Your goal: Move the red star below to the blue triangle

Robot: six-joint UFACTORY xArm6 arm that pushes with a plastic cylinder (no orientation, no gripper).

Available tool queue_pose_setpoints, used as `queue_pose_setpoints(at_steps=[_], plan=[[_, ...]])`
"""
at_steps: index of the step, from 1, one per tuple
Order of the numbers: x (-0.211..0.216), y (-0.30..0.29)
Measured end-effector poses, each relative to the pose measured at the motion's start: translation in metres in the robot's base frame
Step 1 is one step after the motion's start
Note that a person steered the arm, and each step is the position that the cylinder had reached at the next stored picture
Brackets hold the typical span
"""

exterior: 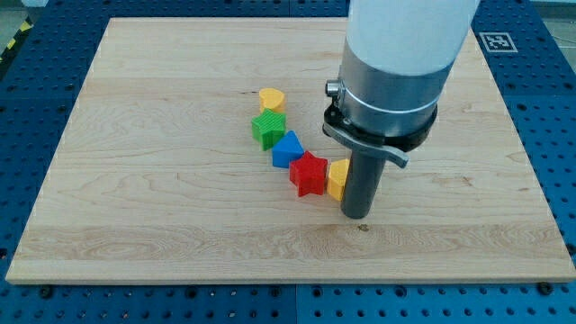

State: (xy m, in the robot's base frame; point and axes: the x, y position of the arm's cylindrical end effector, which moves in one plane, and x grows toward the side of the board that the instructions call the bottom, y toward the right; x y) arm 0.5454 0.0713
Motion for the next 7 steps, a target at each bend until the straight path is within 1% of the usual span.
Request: queue_pose_setpoints(at_steps=[2,3,4,5,7], plan=[[-0.025,0.0],[-0.048,0.0],[-0.04,-0.004],[-0.035,-0.031],[-0.005,-0.057]])
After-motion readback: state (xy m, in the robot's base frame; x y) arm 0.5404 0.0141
